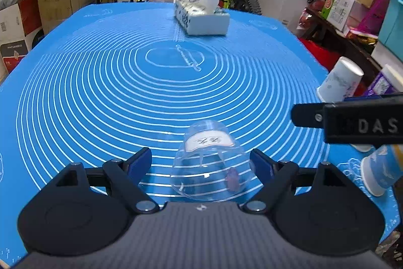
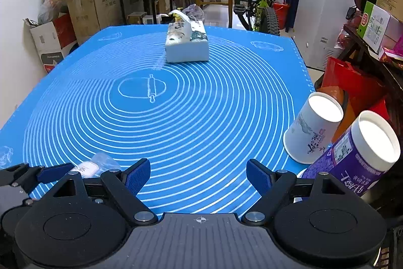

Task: Flip cup upside down
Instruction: 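Lift the clear cup with the right gripper and rotate it over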

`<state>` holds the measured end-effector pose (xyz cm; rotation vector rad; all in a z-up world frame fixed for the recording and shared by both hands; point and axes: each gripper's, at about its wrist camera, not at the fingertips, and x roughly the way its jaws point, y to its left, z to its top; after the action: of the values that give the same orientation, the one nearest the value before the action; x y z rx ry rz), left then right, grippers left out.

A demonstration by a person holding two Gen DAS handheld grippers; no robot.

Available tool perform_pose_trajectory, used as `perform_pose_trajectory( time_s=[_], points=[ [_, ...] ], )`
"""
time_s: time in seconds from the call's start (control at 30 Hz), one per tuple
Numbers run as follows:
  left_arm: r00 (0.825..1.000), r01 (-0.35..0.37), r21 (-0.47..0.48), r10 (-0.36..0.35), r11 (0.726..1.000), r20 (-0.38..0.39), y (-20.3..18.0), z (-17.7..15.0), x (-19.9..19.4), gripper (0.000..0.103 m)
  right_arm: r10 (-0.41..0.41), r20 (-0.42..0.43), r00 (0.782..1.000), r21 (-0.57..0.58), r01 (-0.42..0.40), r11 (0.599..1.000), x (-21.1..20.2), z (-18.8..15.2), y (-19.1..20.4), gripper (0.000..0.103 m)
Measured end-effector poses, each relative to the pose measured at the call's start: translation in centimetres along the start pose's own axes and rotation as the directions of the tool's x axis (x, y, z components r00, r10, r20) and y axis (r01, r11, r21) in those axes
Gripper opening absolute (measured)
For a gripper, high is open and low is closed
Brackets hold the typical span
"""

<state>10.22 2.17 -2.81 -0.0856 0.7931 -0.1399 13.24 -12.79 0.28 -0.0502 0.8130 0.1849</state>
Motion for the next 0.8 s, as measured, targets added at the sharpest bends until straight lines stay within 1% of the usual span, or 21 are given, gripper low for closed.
perform_pose_trajectory(
  time_s=[0.1,0.2,0.3,0.4,0.47,0.57,0.73,0.8],
  points=[
    [1.0,0.008,0.0,-0.008,1.0,0.017,0.0,0.1,-1.5,0.086,0.025,0.006,1.0,-0.001,-0.025,1.0,-0.8,0.6,0.3,0.086],
    [0.999,-0.003,0.014,0.003,1.0,0.037,0.2,0.5,-3.0,0.087,0.044,0.014,0.999,-0.001,-0.044,0.999,-1.4,1.2,0.8,0.086],
    [0.998,-0.033,0.029,0.031,0.999,0.057,1.0,0.9,-4.2,0.093,0.092,-0.028,0.995,0.016,-0.092,0.996,-0.8,1.6,1.5,0.086],
    [0.994,-0.073,0.023,0.071,0.997,0.084,2.7,0.9,-4.8,0.094,0.141,-0.077,0.987,0.044,-0.138,0.99,0.3,1.8,2.2,0.086],
    [0.992,-0.09,0.003,0.089,0.996,0.084,4.1,0.9,-4.8,0.094,0.166,-0.107,0.98,0.068,-0.159,0.985,1.3,2.0,2.7,0.085],
    [0.992,-0.089,-0.057,0.093,0.994,0.086,6.5,1.0,-4.8,0.094,0.2,-0.145,0.969,0.1,-0.187,0.977,2.5,2.2,3.7,0.084],
    [0.988,-0.108,-0.14,0.123,0.984,0.099,9.3,1.3,-4.4,0.094,0.22,-0.168,0.961,0.124,-0.201,0.972,3.6,2.6,5.1,0.084],
    [0.986,-0.113,-0.166,0.131,0.98,0.102,10.0,1.3,-4.1,0.094,0.23,-0.191,0.954,0.141,-0.205,0.968,4.3,2.8,5.4,0.083]
  ],
)
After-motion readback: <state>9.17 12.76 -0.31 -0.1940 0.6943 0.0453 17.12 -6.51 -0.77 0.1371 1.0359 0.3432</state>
